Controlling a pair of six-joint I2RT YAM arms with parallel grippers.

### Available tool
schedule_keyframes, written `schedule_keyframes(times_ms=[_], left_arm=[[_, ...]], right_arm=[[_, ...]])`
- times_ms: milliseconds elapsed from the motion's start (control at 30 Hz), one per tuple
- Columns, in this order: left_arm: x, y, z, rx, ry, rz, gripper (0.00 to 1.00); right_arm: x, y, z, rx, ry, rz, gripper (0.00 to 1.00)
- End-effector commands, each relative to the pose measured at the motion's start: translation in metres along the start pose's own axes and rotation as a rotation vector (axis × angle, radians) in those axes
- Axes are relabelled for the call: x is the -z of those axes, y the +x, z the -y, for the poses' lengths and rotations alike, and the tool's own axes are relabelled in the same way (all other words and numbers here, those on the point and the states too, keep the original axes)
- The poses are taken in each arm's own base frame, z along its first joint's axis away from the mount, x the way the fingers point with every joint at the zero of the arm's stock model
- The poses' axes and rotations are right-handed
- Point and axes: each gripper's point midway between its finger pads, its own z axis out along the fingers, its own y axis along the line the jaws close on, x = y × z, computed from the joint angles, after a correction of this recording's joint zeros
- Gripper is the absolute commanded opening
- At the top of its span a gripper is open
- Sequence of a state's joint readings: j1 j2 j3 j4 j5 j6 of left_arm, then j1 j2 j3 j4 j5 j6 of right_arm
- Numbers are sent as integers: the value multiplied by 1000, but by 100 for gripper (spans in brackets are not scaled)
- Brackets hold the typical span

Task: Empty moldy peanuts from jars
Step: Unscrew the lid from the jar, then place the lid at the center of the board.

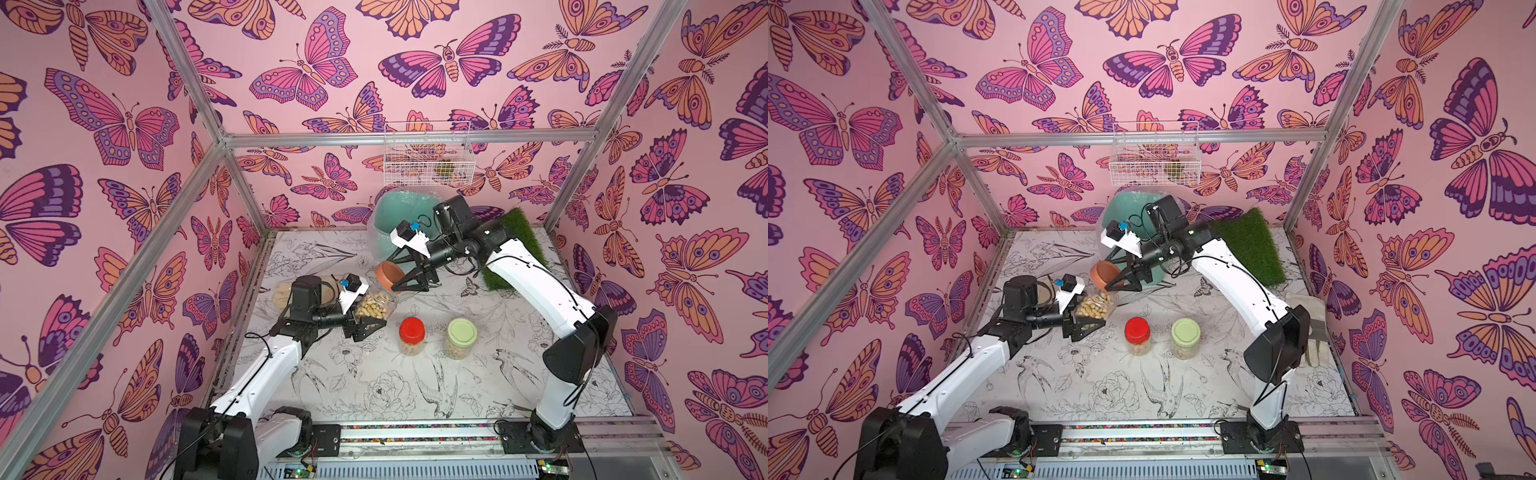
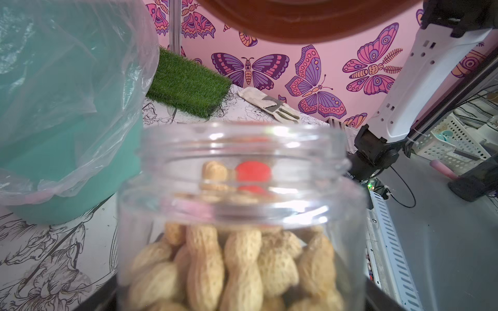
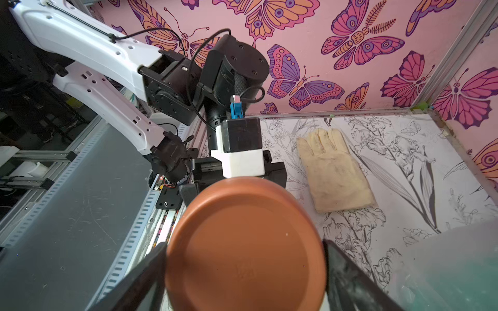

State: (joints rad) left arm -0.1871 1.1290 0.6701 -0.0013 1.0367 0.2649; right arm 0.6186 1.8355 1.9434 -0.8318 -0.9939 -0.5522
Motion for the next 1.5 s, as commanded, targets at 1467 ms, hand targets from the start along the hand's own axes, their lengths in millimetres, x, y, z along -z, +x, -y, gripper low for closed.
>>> schedule_keyframes(times_ms=[1467], left_arm=[[141, -1, -154, 40, -1090, 113, 0]], right_arm=[[-150, 154, -30, -180, 501, -457, 0]])
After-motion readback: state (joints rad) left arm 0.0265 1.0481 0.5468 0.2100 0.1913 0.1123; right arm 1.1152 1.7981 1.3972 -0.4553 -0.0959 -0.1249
